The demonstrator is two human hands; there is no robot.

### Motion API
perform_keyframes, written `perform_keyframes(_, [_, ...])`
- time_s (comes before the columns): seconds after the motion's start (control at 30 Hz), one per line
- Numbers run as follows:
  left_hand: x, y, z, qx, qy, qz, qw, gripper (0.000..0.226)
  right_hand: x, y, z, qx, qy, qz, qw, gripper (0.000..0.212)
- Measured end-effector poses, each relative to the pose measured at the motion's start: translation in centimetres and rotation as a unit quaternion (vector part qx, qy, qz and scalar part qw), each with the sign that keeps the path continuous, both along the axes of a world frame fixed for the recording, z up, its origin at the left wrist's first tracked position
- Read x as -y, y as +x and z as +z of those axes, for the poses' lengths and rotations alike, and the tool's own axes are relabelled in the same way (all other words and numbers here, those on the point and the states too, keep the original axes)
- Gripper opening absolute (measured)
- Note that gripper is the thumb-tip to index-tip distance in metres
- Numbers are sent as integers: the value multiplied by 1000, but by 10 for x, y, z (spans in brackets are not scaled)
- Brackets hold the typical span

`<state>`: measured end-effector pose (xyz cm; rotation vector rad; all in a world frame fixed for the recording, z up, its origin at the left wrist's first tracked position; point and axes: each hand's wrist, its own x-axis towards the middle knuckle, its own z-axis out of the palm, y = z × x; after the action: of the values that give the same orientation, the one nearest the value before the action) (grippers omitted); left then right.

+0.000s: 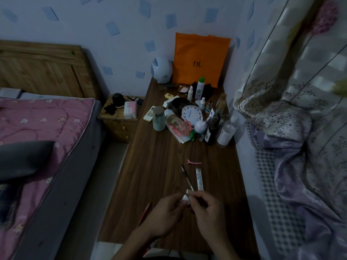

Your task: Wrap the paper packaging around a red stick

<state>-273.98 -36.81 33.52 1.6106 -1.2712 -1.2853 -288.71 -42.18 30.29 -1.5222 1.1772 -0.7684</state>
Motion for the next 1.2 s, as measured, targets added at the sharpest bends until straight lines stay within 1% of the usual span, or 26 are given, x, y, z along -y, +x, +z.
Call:
perform_keyframes(0.17, [3,3,-6,-19,4,8,1000,21,5,-1,-1,37,46,13,998,34])
perform_keyframes(0.23, [4,4,-7,-21,0,13,1000,21,6,1,1,44,48,4,998,35])
perform_keyframes(0.43, [9,5,-15,-14,-10,12,1000,19,12,0,-1,26,36,16,999,37])
perform_keyframes(0.57, [11,3,-18,-10,-33,-2,999,23,16,-1,-2,35,24,27,999,31])
perform_keyframes(0.7, [12,2,-21,-25,-18,8,1000,25,20,-3,-4,27,44,42,998,29])
perform_keyframes(0.83, [12,4,-24,-13,-15,10,1000,25,19,-2,-2,37,74,31,996,26])
perform_keyframes(1.0, [13,3,-22,-14,1,14,1000,23,18,-2,2,23,68,30,997,27])
perform_keyframes(1.1, [12,4,-21,17,-1,12,1000,26,17,-1,3,9,65,38,997,27])
perform_keyframes(1.2, [12,2,-19,43,-5,18,999,22,17,-1,4,2,62,54,997,24])
